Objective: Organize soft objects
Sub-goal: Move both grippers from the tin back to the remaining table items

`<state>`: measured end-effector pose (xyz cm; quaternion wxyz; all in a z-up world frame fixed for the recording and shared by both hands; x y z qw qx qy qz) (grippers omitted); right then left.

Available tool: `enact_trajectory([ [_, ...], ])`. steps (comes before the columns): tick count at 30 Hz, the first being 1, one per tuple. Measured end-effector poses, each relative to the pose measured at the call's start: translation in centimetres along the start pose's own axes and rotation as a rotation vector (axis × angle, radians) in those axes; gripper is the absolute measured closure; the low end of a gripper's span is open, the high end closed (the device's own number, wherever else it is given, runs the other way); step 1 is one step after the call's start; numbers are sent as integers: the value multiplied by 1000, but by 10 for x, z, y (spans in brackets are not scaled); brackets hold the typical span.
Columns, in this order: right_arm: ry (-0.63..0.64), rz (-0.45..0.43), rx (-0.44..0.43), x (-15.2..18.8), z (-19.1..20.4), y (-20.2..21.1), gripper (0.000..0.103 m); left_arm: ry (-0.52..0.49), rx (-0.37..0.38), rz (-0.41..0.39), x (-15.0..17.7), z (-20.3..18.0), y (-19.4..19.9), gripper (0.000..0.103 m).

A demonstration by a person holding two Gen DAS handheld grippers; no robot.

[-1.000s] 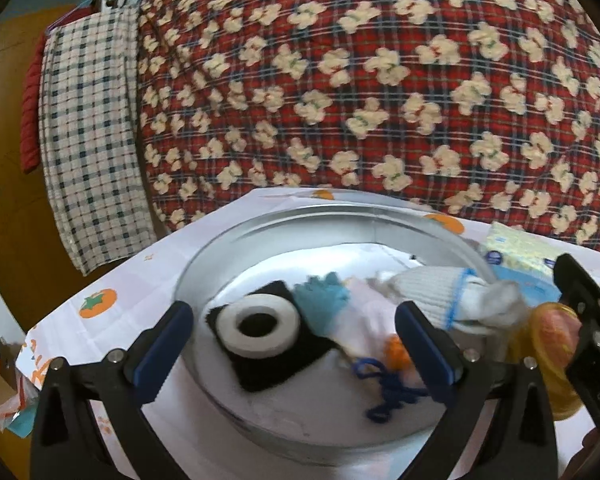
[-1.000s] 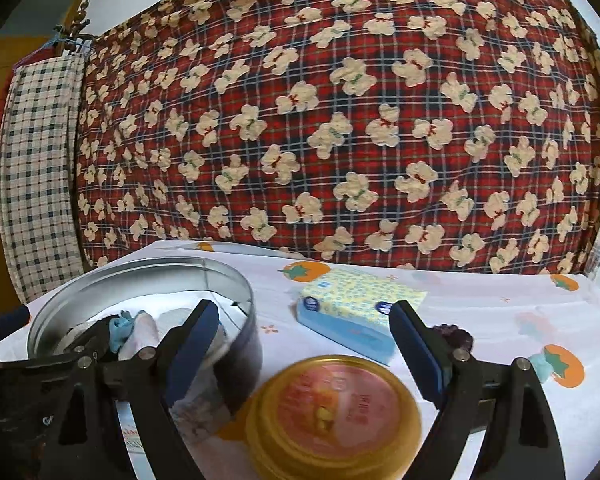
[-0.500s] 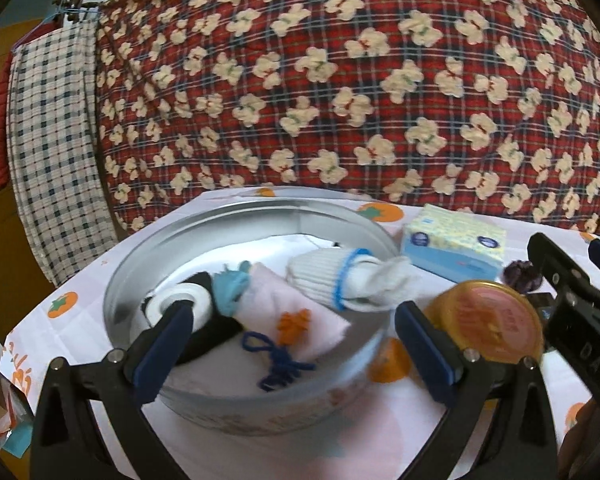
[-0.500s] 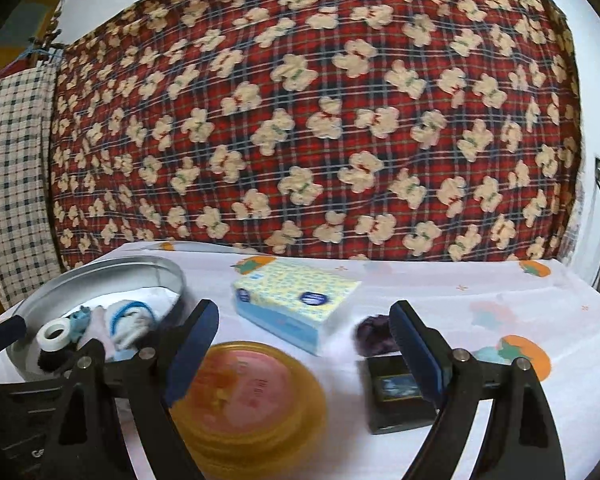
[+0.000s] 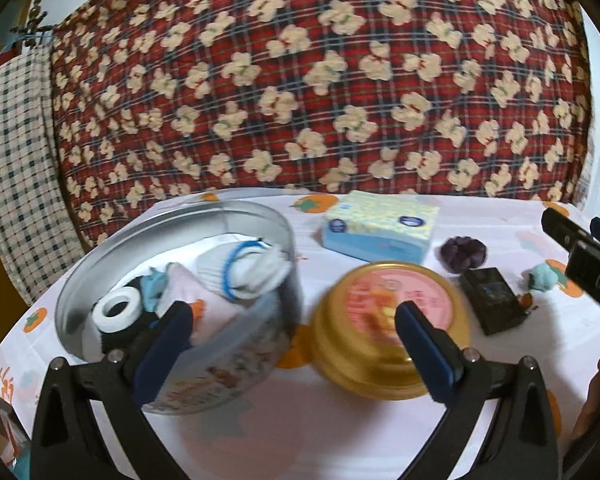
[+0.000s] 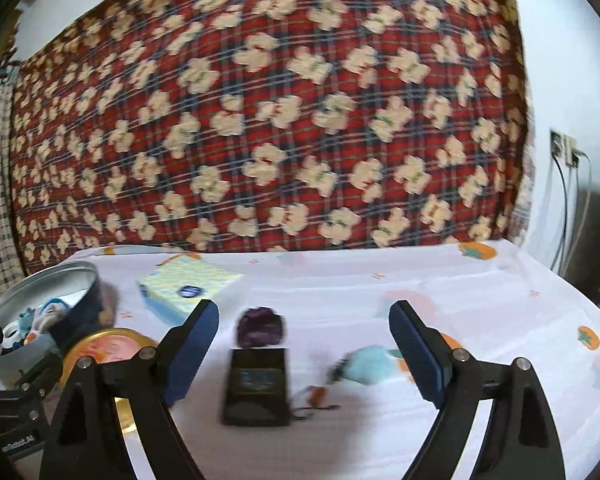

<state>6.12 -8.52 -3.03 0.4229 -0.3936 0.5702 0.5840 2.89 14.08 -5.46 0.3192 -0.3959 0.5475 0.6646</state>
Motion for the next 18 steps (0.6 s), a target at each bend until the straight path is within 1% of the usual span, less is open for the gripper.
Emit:
enact_trajectory([
  [5,-69,46,8,3,-38,-6,14,-51,15,0,0,-25,3,1],
  [8,-128,111,10,8,-61,-18,14,-79,33,2,-2,-41,4,1],
  [11,-219,205,-14,18,-82,-35,14,-71,81,22,-1,-54,4,1],
  [14,-256,294,-49,29,-87,-51,15,-85,126,42,1,-74,5,1],
  [16,-235,337,-71,33,-83,-59,17,-107,138,44,2,-86,6,1],
  [18,-184,375,-97,36,-73,-67,18,-133,149,42,2,-98,9,1],
])
Point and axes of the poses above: each gripper's, at about its wrist camera, not at the fingertips, and y roughly against the way its jaws point, z to its left, x to its underside, the point moved 7 cm from there along -y, roughly the way its jaws point, and after that the axes turned 1 degree about z, right-handed, at the moved point
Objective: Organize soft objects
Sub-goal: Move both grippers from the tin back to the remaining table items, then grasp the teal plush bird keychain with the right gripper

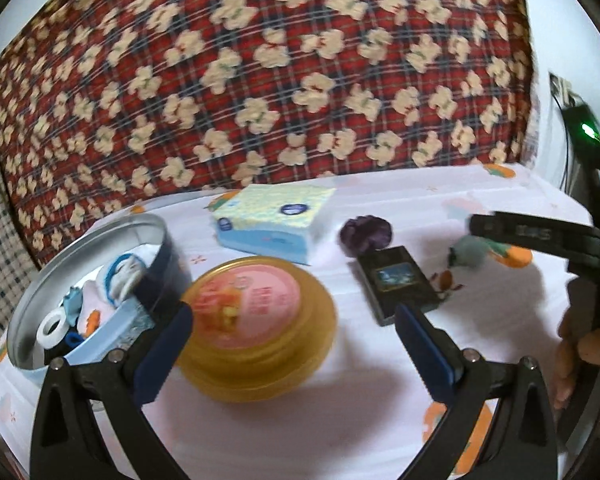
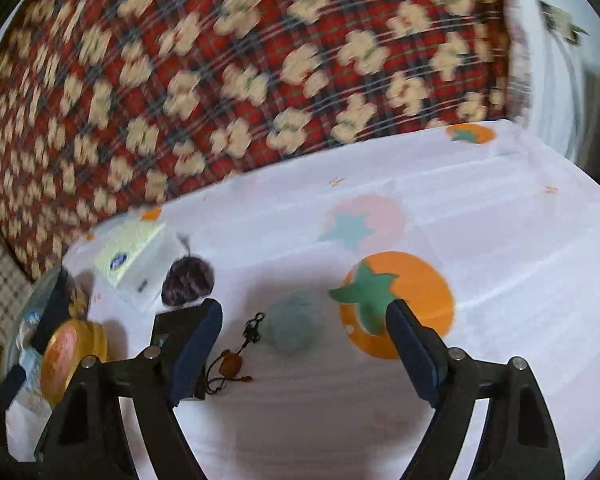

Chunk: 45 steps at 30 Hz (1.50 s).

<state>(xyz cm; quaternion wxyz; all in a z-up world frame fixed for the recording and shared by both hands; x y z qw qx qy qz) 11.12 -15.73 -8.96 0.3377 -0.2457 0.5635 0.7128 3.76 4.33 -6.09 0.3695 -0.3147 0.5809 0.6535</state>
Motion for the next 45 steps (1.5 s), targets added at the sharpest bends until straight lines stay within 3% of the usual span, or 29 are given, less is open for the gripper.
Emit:
enact_trajectory([
  [3,79,70,8,2,12,-17,20,-42,-2,7,0,-14,-1,1],
  [7,134,173,20,9,19,-38,43,-58,-2,22,-1,-20,-3,1],
  [8,146,168,26,9,19,-37,52,-56,-2,28,-1,-20,-4,1],
  [11,167,178,28,12,22,-39,62,-47,3,46,1,-20,-8,1],
  [14,141,170,-38,10,20,-37,78,-38,10,68,2,-21,-13,1],
  [19,59,114,-90,1,6,-26,78,-33,48,71,1,-32,-17,1],
  [28,-49,-58,-53,-26,-23,2,78,-64,90,81,-18,-70,-36,1],
  [36,-46,-104,-43,-33,-25,12,78,-17,83,254,-19,-80,-84,17],
  [45,-46,-109,-50,-32,-25,14,78,-99,19,309,-13,-96,-95,17],
])
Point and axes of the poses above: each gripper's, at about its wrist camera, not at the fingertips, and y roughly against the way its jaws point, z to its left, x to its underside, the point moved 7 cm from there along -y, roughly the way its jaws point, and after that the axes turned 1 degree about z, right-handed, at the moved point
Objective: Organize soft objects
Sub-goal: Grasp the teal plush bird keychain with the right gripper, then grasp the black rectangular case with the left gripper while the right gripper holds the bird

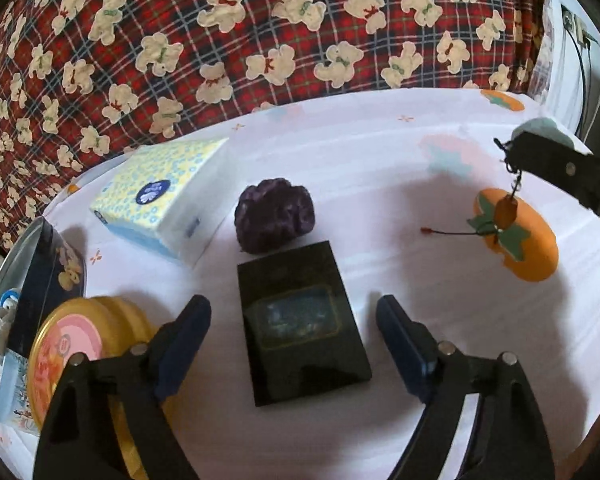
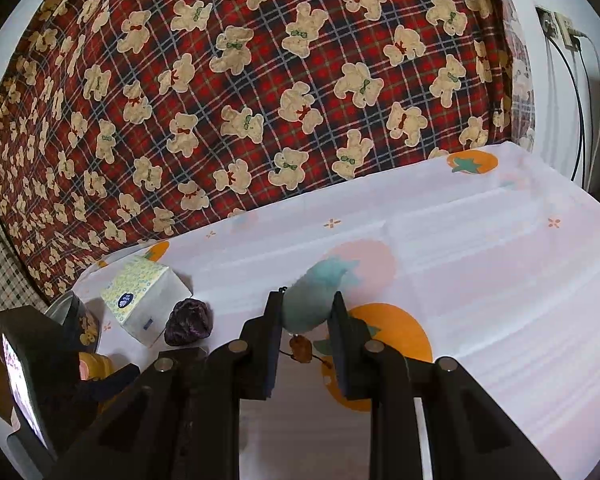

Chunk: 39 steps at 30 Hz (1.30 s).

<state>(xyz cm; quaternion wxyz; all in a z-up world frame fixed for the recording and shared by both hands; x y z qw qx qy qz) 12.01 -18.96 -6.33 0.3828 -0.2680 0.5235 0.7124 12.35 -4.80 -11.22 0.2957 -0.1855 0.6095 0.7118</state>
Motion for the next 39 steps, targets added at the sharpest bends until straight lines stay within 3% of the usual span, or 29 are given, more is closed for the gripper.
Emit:
enact_trajectory([
  [7,-1,6,13,1,-1,-1,78,2,0,5,-5,-3,-4,17],
  [15,-12,11,15,1,-4,-3,78,-46,-52,-15,-9,-11,-4,19],
  [20,-10,8,19,1,-6,-3,78,62,83,28,-9,-5,-12,24],
  [23,-19,10,20,1,-7,-3,78,77,98,29,-10,-7,-13,46],
  [26,-23,8,21,1,-7,-2,78,95,187,30,-8,-11,-11,45],
  [35,-32,-1,29,-1,-10,-1,78,96,253,16,-4,-17,-3,47],
  [39,-37,-9,37,-2,-13,0,78,94,258,-48,-4,-17,11,46],
])
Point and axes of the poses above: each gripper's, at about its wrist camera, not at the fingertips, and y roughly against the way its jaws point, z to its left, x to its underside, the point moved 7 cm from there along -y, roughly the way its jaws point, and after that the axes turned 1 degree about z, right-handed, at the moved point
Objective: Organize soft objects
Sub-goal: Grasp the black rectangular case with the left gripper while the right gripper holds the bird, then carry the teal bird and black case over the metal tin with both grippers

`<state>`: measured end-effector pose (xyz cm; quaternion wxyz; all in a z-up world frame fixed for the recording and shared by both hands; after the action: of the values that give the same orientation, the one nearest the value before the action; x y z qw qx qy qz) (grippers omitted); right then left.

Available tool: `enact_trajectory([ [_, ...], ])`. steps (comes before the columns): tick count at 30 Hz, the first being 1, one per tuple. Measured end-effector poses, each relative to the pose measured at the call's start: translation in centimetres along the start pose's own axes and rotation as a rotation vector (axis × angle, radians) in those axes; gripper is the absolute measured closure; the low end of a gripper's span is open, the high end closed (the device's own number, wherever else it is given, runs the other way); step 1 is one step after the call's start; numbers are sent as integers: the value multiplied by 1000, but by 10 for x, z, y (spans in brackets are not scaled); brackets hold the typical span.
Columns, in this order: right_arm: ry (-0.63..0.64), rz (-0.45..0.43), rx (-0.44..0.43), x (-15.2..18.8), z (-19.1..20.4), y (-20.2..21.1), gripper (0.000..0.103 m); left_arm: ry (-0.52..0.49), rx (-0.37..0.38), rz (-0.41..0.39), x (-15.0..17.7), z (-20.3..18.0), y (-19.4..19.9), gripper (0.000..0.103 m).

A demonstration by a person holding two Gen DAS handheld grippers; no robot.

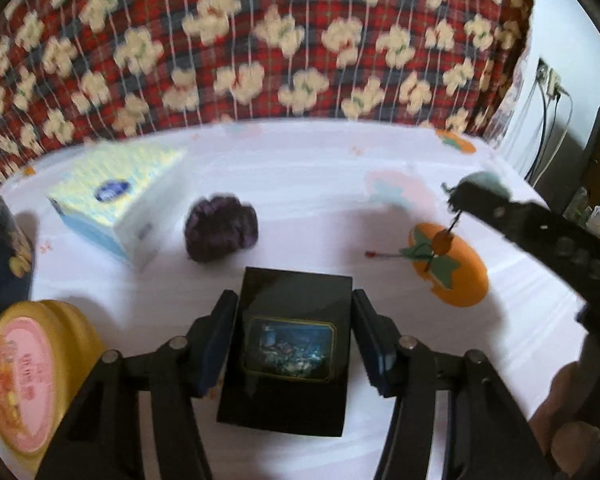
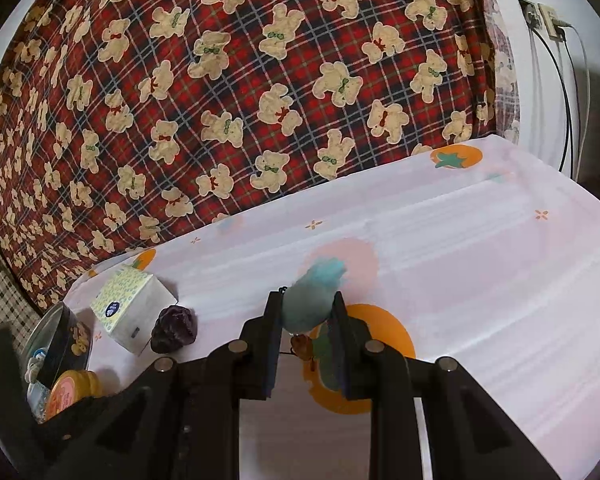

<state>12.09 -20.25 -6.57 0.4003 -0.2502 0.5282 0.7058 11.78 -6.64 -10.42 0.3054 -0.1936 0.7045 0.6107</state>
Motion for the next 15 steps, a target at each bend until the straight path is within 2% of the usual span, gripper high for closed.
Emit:
enact_trajectory([
  [7,29,-53,19,-4,3,8,78,-43,-45,-212,-3,-7,42,46],
  [12,59,-101,42,-7,7,16,78,-26,-32,-268,-4,-1,56,46],
  [15,82,-123,52,-7,11,19,78,2,6,-280,-1,5,61,46],
])
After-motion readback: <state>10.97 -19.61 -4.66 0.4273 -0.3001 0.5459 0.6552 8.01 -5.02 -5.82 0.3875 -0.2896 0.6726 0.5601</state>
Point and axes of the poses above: each gripper's, at about its wrist camera, not at the fingertips, and y roughly against the way its jaws point, z to its left, x to its underside, the point moved 7 cm from there along -y, roughly the way its jaws point, and after that the axes turned 1 degree about z, right-handed, at the moved point
